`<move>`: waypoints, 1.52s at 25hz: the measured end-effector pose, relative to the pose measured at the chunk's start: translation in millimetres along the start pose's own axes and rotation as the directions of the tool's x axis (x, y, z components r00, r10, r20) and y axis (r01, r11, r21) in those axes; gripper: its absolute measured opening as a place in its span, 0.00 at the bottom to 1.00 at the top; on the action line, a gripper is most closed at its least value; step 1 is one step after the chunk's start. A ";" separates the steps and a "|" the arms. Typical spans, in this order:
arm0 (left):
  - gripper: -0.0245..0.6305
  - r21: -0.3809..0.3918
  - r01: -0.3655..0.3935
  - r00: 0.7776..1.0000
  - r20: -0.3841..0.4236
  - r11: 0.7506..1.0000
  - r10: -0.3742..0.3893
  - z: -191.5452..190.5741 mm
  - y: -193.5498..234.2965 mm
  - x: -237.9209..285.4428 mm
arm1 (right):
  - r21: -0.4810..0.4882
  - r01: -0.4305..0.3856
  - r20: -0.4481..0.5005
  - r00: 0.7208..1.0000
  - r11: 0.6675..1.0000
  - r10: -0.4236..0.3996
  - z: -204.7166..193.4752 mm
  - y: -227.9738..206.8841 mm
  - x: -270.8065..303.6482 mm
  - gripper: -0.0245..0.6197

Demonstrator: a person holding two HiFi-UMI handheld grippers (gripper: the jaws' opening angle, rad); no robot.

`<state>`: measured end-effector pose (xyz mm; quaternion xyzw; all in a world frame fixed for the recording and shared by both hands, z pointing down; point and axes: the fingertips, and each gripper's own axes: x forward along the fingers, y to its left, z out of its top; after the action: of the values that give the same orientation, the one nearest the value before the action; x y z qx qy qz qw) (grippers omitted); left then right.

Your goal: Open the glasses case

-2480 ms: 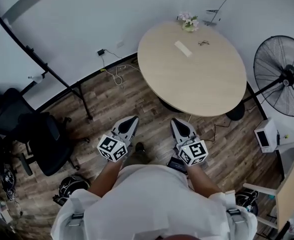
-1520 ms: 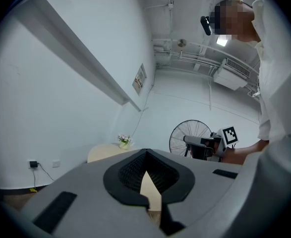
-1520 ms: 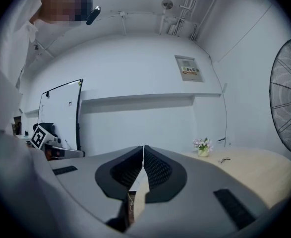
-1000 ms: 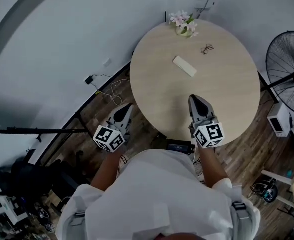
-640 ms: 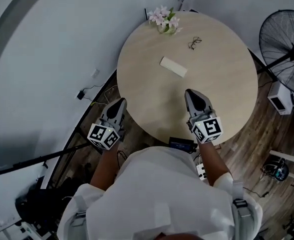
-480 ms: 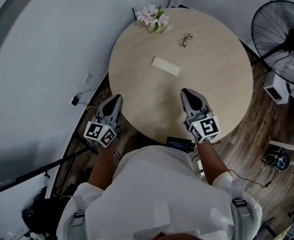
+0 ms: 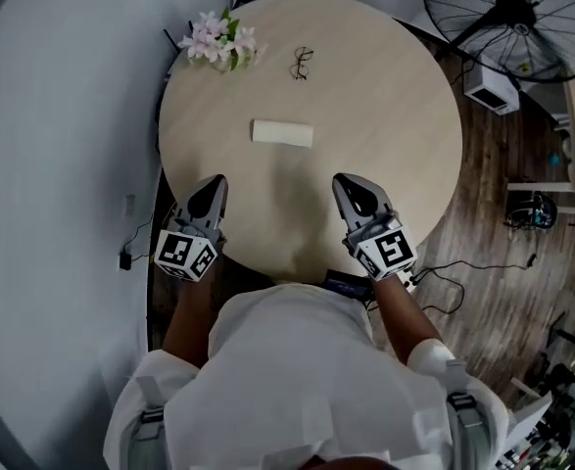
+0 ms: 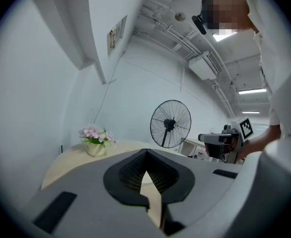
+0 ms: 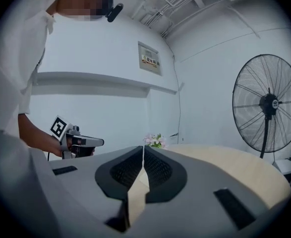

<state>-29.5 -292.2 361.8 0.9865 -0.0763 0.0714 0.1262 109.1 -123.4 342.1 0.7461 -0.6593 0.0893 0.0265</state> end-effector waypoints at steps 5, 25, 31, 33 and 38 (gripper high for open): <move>0.05 0.023 0.134 0.990 -0.057 0.991 -0.133 -16.1 26.1 28.9 | -0.082 0.084 -0.053 0.995 0.993 -0.089 -6.5 10.9 18.3 0.08; 0.05 0.250 0.151 0.977 -0.186 0.956 -0.105 -150.2 44.6 81.3 | -0.598 -0.164 -0.323 0.945 0.784 -0.049 -194.6 -28.6 99.7 0.17; 0.05 0.278 0.165 0.972 -0.211 0.946 -0.107 -163.3 42.5 90.7 | -0.681 -0.202 -0.361 0.929 0.704 -0.083 -219.9 -41.9 106.2 0.17; 0.05 0.300 0.168 0.974 -0.200 0.939 -0.111 -159.1 43.1 97.5 | -0.706 -0.194 -0.358 0.928 0.681 -0.106 -221.2 -48.8 111.2 0.17; 0.05 0.317 0.182 0.973 -0.193 0.931 -0.125 -163.1 40.3 101.9 | -0.745 -0.154 -0.327 0.932 0.649 -0.154 -225.8 -53.8 110.6 0.17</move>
<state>43.5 -301.8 544.0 0.9869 0.0255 0.1565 -0.0308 152.7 -189.2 586.8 0.6358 -0.6190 -0.0593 0.4572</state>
